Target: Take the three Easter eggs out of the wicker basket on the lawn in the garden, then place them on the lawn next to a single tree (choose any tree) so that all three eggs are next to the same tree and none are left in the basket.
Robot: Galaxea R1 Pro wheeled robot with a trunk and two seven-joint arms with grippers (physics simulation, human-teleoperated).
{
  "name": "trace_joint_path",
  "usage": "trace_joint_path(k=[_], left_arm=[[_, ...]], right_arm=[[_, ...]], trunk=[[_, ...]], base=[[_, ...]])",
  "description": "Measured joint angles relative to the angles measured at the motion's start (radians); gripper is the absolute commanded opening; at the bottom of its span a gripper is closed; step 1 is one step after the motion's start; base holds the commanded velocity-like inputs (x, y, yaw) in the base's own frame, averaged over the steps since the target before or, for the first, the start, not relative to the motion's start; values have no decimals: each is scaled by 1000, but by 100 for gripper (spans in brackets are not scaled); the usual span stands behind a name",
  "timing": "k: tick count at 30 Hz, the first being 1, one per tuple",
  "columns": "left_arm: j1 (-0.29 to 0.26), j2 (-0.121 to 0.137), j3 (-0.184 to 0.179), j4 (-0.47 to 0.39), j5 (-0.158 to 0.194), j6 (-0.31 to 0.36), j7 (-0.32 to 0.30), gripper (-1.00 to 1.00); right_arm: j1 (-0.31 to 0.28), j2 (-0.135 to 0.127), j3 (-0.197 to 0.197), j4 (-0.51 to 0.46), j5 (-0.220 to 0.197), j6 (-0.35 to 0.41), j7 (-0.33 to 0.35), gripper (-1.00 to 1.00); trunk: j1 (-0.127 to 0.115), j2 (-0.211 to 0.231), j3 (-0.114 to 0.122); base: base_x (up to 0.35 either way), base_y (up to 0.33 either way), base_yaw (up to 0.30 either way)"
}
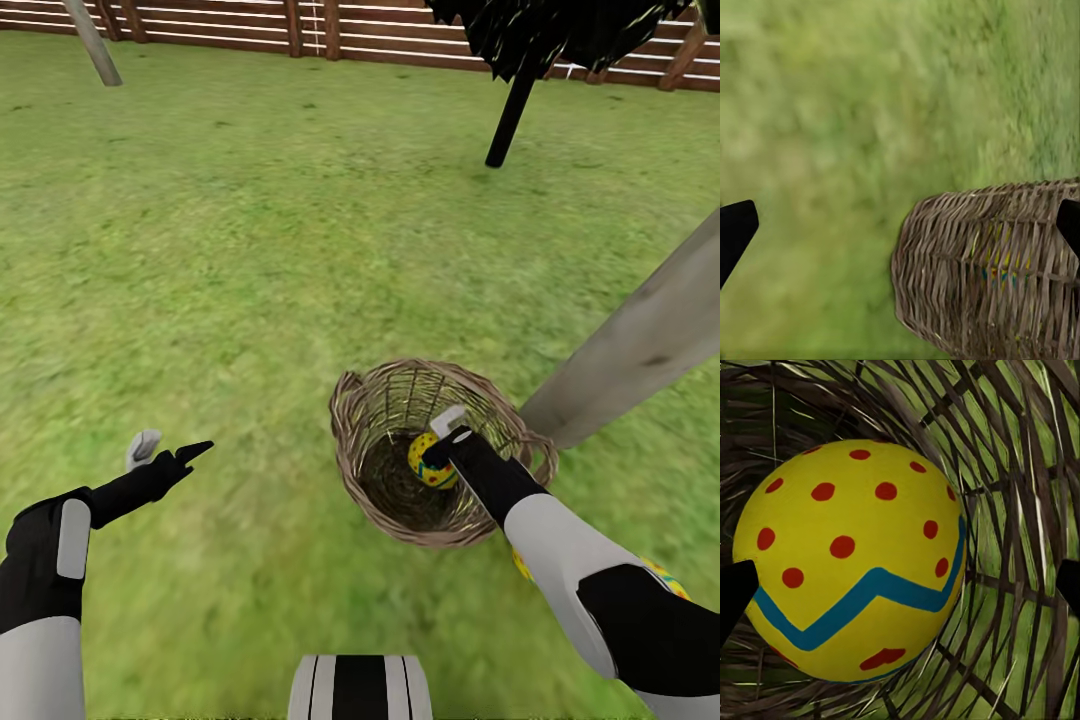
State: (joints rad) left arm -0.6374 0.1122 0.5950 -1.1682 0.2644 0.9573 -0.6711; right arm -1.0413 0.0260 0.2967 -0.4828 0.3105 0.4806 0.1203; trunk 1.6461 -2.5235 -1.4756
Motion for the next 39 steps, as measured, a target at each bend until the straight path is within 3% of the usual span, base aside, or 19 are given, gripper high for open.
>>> trace_joint_path(k=[13, 18, 26, 27, 39], left_arm=[[0, 0, -2, 1, -1, 0, 0, 100], [0, 0, -3, 1, -1, 0, 0, 100], [0, 0, -2, 1, 1, 0, 0, 100], [0, 0, -2, 1, 1, 0, 0, 100], [0, -2, -1, 1, 1, 0, -1, 100]], right_arm=[[0, -1, -5, -3, -7, -1, -3, 100], [0, 1, -4, -26, -36, 0, 4, 100], [-1, 1, -6, -57, -14, 2, 6, 100], [-1, 1, -6, -57, -14, 2, 6, -100], [0, 1, -5, -84, -25, 1, 8, -100]], trunk=[[6, -3, -50], [8, -4, -70], [11, -6, -97], [11, -6, -97], [12, -7, -105]], base=[[0, 0, 0], [0, 0, 0], [0, 0, 0], [0, 0, 0], [0, 0, 0]])
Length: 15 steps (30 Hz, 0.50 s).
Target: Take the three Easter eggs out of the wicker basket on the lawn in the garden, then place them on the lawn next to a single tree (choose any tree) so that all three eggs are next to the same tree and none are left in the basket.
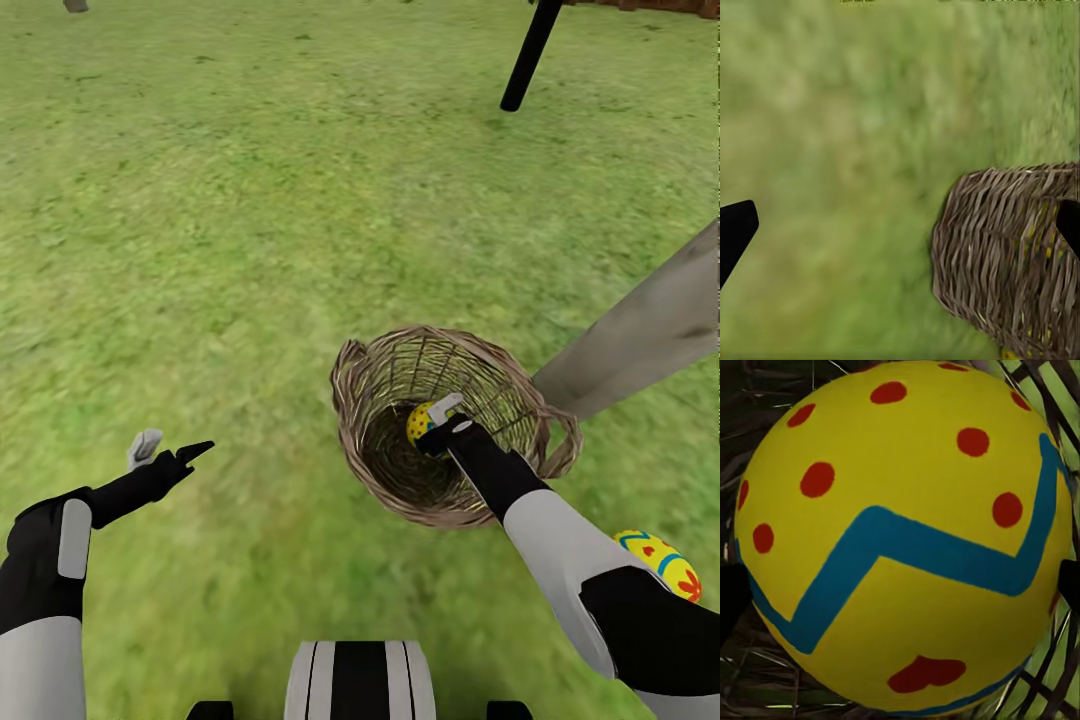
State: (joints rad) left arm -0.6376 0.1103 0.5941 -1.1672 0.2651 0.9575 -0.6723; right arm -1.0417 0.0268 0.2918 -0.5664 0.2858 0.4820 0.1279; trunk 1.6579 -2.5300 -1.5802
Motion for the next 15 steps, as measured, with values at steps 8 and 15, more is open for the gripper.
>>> trace_joint_path(k=[8, 15], left_arm=[[0, 3, -7, 0, -4, 4, 9, 100], [0, 5, -6, 0, -4, 9, 9, 100]], right_arm=[[0, 0, -2, 73, 16, -1, 23, -100], [0, 0, -2, 73, 13, -1, 23, -100]], trunk=[[-3, 2, 31], [-6, 4, 58]], base=[[0, 0, 0], [-183, 0, 0]])
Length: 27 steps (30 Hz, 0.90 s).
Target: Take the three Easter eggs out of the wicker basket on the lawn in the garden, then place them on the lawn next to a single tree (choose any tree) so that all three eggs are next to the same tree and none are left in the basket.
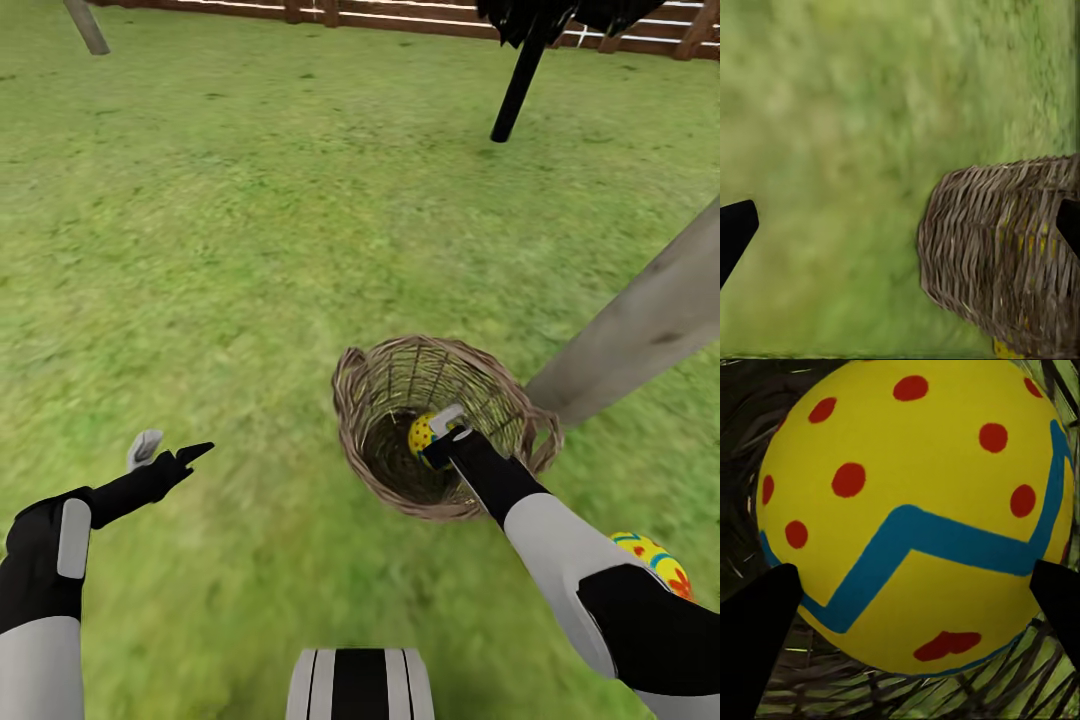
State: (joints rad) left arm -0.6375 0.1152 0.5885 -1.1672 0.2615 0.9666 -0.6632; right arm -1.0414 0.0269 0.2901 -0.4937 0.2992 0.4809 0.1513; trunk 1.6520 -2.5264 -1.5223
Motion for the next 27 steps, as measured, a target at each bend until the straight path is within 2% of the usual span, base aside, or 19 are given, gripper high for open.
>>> trace_joint_path(k=[6, 12, 14, 19, 23, 24, 26, 27], left_arm=[[0, 0, 0, 1, -1, 1, 0, 100], [0, 0, 0, 1, -1, 4, 0, 100], [0, 0, 0, 1, -1, 4, 0, 100], [0, 0, -1, 1, -1, 3, 0, 100], [0, -1, -1, 1, -1, 3, 0, 100], [0, -1, -1, 1, -1, 3, 0, 100], [0, -1, -1, 1, -1, 3, 0, 100], [0, -2, -1, 0, -1, 3, 0, 100]], right_arm=[[0, 0, 0, -2, 0, 2, 0, -100], [1, 1, -5, -210, -3, 61, -2, -100], [4, 0, -4, -260, -8, 95, -1, -100], [9, -1, -5, -297, -9, 197, 0, -100], [15, -1, -11, -447, -10, 270, 0, -100], [18, -1, -11, -480, -11, 305, 14, -100], [38, -4, -13, -572, -13, 371, 142, -100], [57, -9, -28, -663, -16, 406, 281, -100]], trunk=[[-3, 1, 23], [-6, 3, 47], [-7, 3, 54], [-9, 4, 74], [-11, 5, 89], [-11, 6, 93], [-12, 6, 101], [-12, 6, 105]], base=[[-172, 0, 0], [-128, 0, 0], [-10, 0, 0], [-156, 0, 0], [-15, 0, 0], [-96, 0, 0], [-257, 0, 0], [-328, 0, 0]])
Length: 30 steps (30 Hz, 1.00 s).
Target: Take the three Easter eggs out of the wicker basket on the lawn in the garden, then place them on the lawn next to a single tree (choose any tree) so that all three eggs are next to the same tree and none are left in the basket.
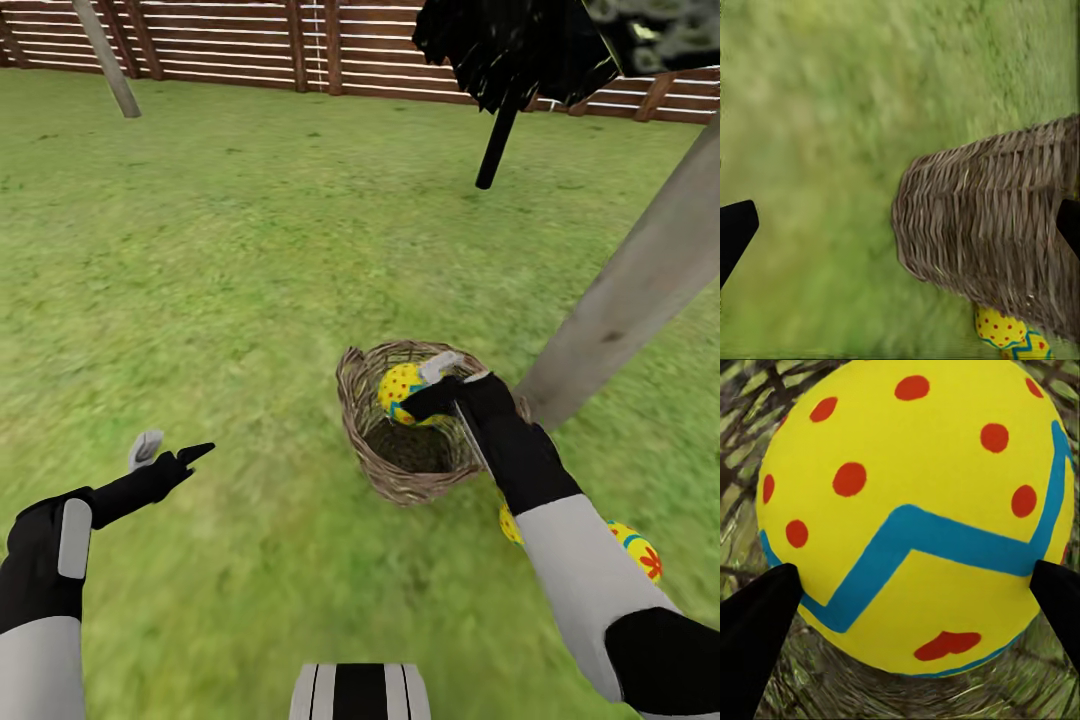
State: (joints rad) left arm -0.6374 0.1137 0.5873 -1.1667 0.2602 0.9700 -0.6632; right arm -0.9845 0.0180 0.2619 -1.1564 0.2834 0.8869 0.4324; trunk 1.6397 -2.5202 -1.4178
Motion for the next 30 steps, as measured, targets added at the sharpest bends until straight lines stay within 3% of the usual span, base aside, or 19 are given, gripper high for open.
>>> trace_joint_path(k=[3, 4, 5, 8, 12, 16, 20, 24, 27, 29, 30], left_arm=[[0, -1, 0, 0, 0, 0, 0, 100], [0, -2, 0, 0, 0, 0, 0, 100], [0, -3, 0, -1, 0, 0, 0, 100], [0, -4, 0, 0, 0, 0, 0, 100], [0, -5, 0, 1, 0, 0, 0, 100], [0, -5, 0, 1, 0, 0, 0, 100], [0, -4, 0, 1, 0, 0, 0, 100], [0, -4, 0, 2, 1, 0, 0, 100], [0, -5, -1, 2, 1, -1, 0, 100], [0, -6, -1, 2, 0, -2, 1, 100], [0, -5, -2, 1, 0, -3, 0, 100]], right_arm=[[38, -11, -117, -156, 7, 89, 224, -100], [41, -32, -204, -187, 6, 100, 471, -100], [42, -45, -261, -206, 7, 102, 653, -100], [43, -54, -298, -241, 8, 102, 815, -100], [58, -55, -302, -251, 9, 103, 903, -100], [113, -54, -301, -251, 9, 101, 911, -100], [205, -62, -300, -251, 15, 96, 912, -100], [294, -104, -298, -252, 18, 93, 933, -100], [327, -196, -298, -246, 33, 90, 934, -100], [338, -224, -298, -243, 89, 89, 930, -100], [341, -228, -298, -241, 137, 88, 927, -100]], trunk=[[-2, 1, 12], [-2, 1, 15], [-3, 1, 19], [-4, 2, 31], [-5, 3, 46], [-7, 4, 62], [-9, 5, 77], [-11, 6, 93], [-13, 6, 104], [-13, 7, 112], [-14, 7, 116]], base=[[-132, 0, 0], [-17, 0, 0], [-25, 0, 0], [-250, 0, 0], [-334, 0, 0], [-340, 0, 0], [-270, 0, 0], [-14, 0, 0], [0, 0, 0], [0, 0, 0], [0, 0, 0]])
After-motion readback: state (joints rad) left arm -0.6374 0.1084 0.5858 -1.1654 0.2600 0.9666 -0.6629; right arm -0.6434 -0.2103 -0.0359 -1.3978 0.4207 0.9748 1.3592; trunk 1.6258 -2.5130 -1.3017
